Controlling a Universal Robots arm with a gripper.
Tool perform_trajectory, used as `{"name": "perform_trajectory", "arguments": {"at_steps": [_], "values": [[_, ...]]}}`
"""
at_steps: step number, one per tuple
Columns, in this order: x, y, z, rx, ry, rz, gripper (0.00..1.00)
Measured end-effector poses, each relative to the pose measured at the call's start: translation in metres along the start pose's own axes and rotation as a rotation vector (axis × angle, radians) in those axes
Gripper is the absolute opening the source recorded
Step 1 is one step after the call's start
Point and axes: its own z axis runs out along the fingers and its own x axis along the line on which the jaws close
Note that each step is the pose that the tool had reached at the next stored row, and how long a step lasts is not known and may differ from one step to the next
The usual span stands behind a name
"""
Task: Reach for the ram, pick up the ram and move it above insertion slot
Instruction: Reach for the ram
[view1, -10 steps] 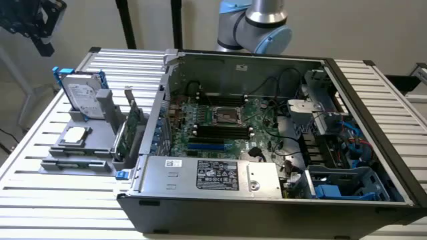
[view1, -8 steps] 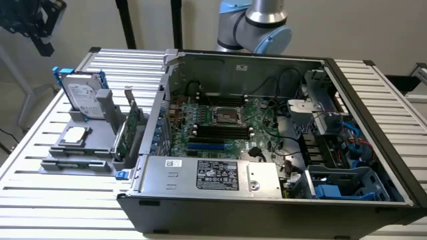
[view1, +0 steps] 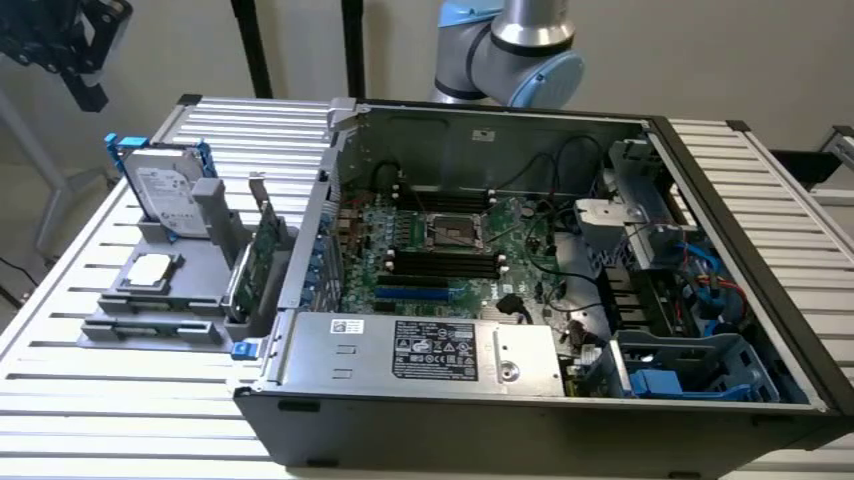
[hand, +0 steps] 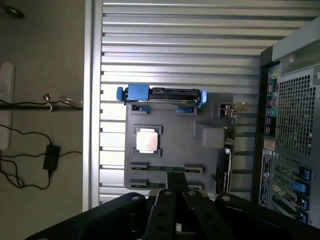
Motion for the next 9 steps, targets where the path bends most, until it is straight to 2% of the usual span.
{"name": "perform_trajectory", "arguments": {"at_steps": [5,9], "values": [[0.000,-0.0021,-0.0005,0.0002,0.0012,0.000,0.11],[-0.002,-0.0151,-0.0009,0.0000,0.0070,0.000,0.11]]}}
